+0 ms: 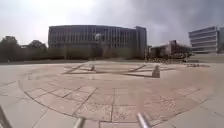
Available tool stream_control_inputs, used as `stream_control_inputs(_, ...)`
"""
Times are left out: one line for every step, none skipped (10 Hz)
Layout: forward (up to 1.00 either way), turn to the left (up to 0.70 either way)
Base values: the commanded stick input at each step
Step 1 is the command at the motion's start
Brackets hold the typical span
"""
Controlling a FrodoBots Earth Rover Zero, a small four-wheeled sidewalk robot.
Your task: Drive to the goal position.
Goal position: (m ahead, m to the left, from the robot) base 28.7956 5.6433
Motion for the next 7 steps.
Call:
stream_control_inputs(1.0,0.0)
stream_control_inputs(1.0,0.0)
stream_control_inputs(1.0,0.0)
stream_control_inputs(1.0,0.0)
stream_control_inputs(1.0,0.0)
stream_control_inputs(1.0,0.0)
stream_control_inputs(1.0,0.0)
